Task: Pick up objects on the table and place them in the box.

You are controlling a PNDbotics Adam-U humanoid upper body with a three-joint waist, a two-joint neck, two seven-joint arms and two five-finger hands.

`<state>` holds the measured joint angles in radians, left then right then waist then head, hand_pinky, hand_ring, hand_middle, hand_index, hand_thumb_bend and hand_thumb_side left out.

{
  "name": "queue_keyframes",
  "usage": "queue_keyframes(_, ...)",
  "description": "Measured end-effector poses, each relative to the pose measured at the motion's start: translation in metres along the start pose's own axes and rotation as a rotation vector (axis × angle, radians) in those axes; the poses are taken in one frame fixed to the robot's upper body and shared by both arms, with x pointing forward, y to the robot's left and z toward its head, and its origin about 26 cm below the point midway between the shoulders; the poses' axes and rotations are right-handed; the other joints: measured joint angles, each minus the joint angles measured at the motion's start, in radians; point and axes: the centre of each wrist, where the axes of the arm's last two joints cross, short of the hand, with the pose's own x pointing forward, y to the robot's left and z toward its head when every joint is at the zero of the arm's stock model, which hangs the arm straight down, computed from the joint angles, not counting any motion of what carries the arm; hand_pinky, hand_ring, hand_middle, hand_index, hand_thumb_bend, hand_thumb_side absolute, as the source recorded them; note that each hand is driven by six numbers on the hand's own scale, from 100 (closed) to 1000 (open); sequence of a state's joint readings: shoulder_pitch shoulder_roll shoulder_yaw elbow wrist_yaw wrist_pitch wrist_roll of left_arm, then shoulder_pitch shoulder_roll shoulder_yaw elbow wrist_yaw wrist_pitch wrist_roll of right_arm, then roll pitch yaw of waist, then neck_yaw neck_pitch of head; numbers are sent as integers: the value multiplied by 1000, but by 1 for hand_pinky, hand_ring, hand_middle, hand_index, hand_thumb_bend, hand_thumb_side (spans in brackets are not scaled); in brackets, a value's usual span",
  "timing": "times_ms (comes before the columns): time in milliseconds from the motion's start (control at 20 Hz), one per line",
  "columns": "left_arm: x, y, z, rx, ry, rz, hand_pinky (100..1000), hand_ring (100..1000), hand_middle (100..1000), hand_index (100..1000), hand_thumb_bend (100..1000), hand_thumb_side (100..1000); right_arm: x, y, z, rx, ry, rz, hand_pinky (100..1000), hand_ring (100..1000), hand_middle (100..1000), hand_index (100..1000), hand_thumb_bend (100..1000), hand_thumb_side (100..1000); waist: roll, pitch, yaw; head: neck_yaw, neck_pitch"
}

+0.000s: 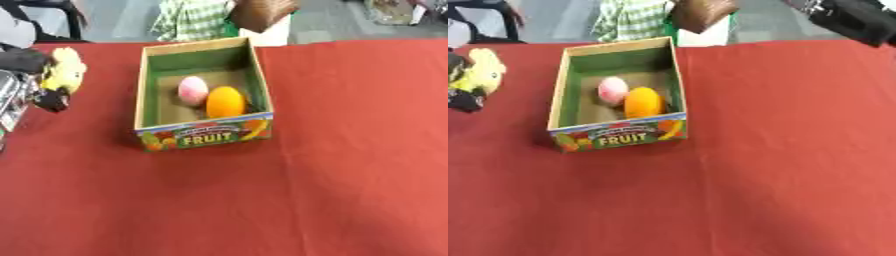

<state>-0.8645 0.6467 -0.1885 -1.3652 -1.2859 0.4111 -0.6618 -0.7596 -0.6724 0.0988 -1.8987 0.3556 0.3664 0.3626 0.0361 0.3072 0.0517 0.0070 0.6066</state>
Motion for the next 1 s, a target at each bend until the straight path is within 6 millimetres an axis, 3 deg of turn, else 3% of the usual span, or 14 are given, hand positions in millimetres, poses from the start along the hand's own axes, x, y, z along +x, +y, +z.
queue_keyframes(500,21,55,25,166,-112,78,100,300,246,301,100,325,2,-1,1,-8,0,-4,889,904,813,952,542,1000,5,-7,2,-8,8)
queue_keyframes(1000,68,80,42,243,-280,146,100,300,244,298,100,320,6,-5,2,-36,-21,-25,892,905,810,954,532,1000,6,-11,-10,-24,15)
